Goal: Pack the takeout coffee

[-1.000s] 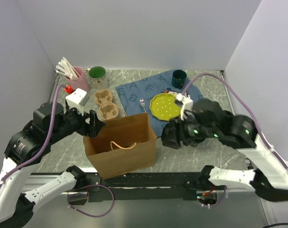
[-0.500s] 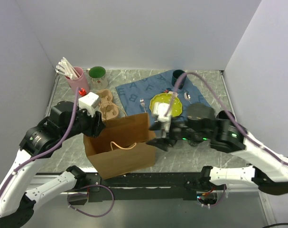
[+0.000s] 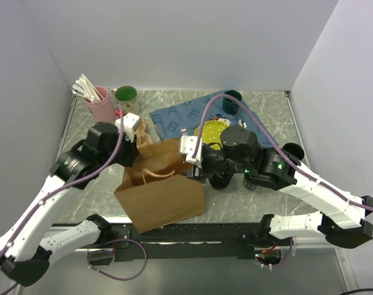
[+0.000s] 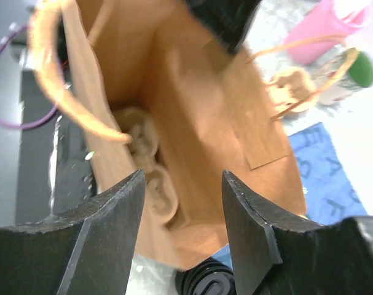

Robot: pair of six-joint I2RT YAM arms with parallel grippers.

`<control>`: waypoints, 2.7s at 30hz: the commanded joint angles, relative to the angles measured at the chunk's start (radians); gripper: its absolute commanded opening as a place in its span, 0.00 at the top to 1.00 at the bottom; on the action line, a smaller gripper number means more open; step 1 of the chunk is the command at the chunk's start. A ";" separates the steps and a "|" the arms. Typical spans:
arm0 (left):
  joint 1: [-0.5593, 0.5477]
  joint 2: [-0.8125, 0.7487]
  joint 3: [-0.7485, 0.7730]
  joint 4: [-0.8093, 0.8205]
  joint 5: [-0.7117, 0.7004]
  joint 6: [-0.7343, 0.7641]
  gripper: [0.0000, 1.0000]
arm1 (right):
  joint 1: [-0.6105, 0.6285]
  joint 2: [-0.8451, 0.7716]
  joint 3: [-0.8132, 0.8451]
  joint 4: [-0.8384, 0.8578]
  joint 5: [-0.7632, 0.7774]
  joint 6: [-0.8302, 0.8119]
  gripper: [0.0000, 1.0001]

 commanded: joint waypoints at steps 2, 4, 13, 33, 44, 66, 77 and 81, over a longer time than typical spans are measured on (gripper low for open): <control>0.051 0.084 -0.058 0.034 0.021 -0.039 0.85 | -0.010 -0.070 0.039 0.137 0.028 0.110 0.39; 0.073 0.109 -0.072 0.037 0.050 -0.066 0.85 | -0.010 -0.099 -0.021 0.174 0.041 0.155 0.39; 0.176 0.119 -0.159 0.002 0.136 -0.188 0.89 | -0.008 -0.222 -0.142 0.173 0.215 0.444 0.39; 0.309 0.024 -0.208 -0.237 0.156 -0.499 0.89 | -0.010 -0.260 -0.188 -0.156 0.513 1.010 0.42; 0.357 0.110 -0.060 -0.328 -0.104 -0.537 0.96 | -0.010 -0.228 -0.139 -0.162 0.507 0.988 0.42; 0.484 0.018 0.013 -0.346 -0.113 -0.613 0.99 | -0.010 -0.254 -0.364 -0.217 0.407 1.263 0.40; 0.499 -0.092 -0.088 -0.263 0.091 -0.630 0.99 | -0.056 -0.173 -0.411 -0.108 0.297 1.317 0.38; 0.499 -0.205 -0.050 -0.100 0.320 -0.567 0.98 | -0.055 -0.151 -0.320 -0.145 0.301 1.263 0.38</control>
